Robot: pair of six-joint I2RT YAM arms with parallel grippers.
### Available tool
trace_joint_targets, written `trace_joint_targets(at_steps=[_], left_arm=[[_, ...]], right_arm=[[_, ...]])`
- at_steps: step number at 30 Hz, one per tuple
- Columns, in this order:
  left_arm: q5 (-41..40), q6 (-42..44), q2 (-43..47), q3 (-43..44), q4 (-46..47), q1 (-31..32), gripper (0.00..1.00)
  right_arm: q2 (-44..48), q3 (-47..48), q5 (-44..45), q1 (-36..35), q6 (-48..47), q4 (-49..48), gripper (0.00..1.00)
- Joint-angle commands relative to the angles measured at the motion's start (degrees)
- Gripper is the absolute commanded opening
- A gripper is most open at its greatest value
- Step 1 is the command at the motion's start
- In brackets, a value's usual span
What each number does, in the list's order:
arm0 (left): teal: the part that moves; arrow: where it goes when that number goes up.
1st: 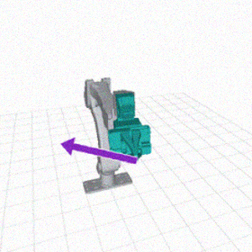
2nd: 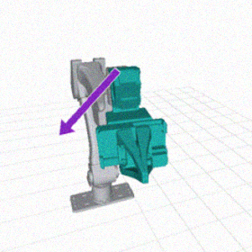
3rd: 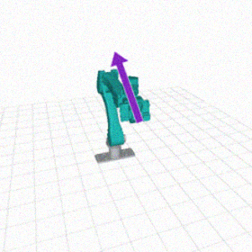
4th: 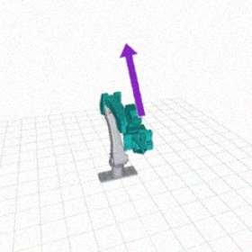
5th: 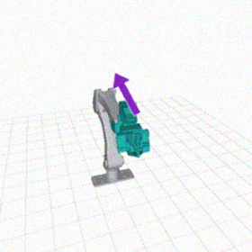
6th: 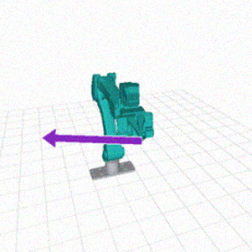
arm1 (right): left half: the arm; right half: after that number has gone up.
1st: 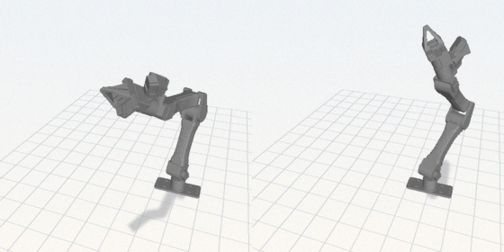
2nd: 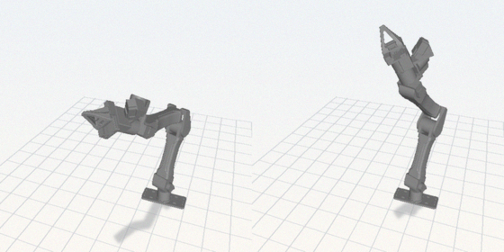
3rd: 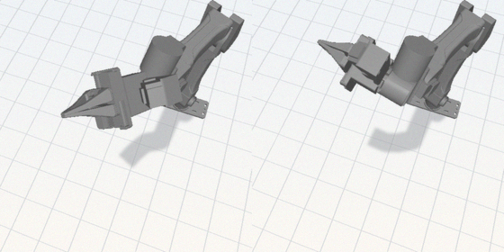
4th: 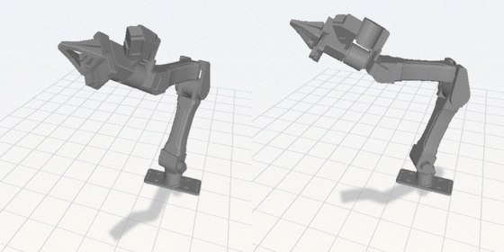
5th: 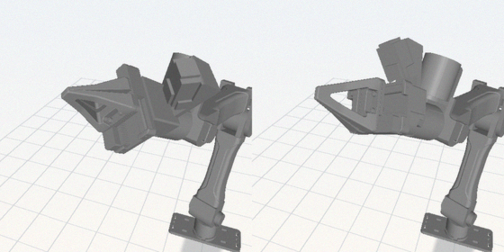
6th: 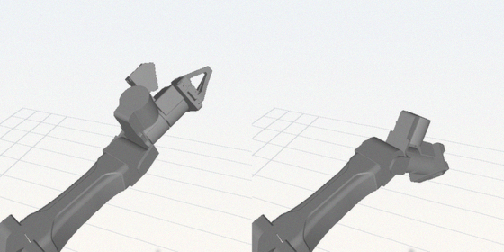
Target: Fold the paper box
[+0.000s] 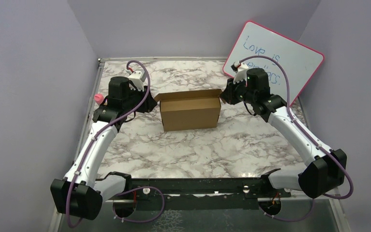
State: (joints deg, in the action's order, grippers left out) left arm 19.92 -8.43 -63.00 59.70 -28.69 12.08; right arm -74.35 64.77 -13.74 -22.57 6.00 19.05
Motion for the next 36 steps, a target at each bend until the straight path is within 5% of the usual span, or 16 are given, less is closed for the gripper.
trace_joint_targets(at_steps=[1, 13, 23, 36], left_arm=[[0.1, 2.4, 0.2, -0.3, 0.7, 0.0, 0.37], [-11.3, 9.7, 0.2, 2.2, 1.5, 0.0, 0.45], [0.0, 13.6, -2.7, 1.9, 3.9, 0.0, 0.44], [3.4, 6.2, -1.9, 2.2, 4.1, 0.0, 0.00]], right_arm=[[0.6, -0.5, -1.5, -0.4, 1.0, -2.9, 0.14], [1.0, -0.5, -1.5, -0.4, 0.3, -2.9, 0.14], [0.8, -0.7, -2.6, -0.4, -0.3, -3.3, 0.14], [1.4, -0.7, 1.0, -0.4, 2.3, -2.1, 0.13]])
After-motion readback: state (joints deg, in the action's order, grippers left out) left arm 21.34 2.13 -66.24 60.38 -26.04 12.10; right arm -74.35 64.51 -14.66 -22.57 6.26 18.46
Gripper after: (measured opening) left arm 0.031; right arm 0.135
